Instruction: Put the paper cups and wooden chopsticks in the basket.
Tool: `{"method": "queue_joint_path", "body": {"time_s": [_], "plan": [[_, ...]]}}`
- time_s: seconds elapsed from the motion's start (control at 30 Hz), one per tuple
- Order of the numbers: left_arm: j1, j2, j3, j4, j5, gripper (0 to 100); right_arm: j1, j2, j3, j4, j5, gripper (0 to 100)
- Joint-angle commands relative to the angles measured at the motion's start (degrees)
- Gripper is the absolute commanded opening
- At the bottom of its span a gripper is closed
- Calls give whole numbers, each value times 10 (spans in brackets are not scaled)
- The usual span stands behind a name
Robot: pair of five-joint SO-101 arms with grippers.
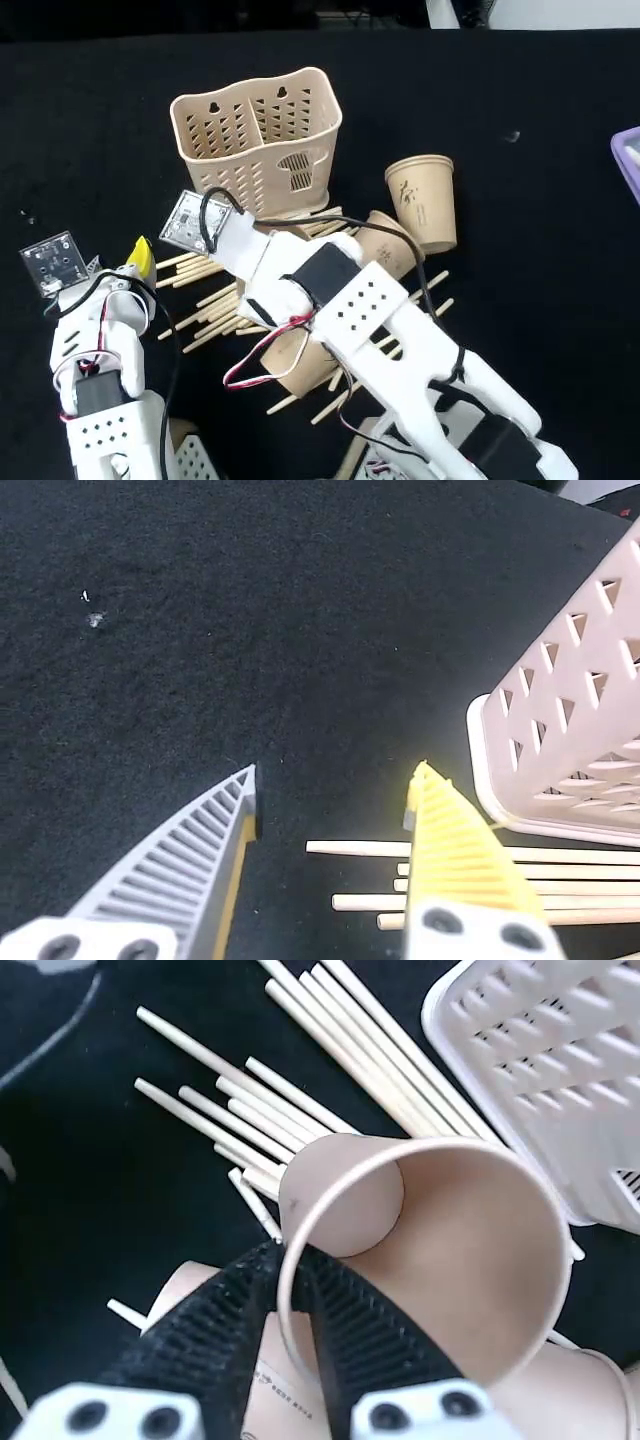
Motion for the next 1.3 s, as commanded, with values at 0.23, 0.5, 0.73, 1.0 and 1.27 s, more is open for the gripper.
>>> {"method": "queue_joint_path", "body": {"time_s": [0.23, 0.5, 0.73, 1.0, 1.27], "plan": [[0, -4, 14, 2, -6, 238, 29, 63, -61, 6, -47, 13], [0, -4, 14, 2, -6, 238, 30, 54, -95, 34, -45, 11], [0, -4, 14, 2, -6, 238, 62, -5, -198, 98, -7, 11], [0, -5, 14, 2, -6, 238, 131, -33, -464, 179, -4, 11], [0, -4, 14, 2, -6, 238, 204, 62, -515, -2, -4, 11]]}}
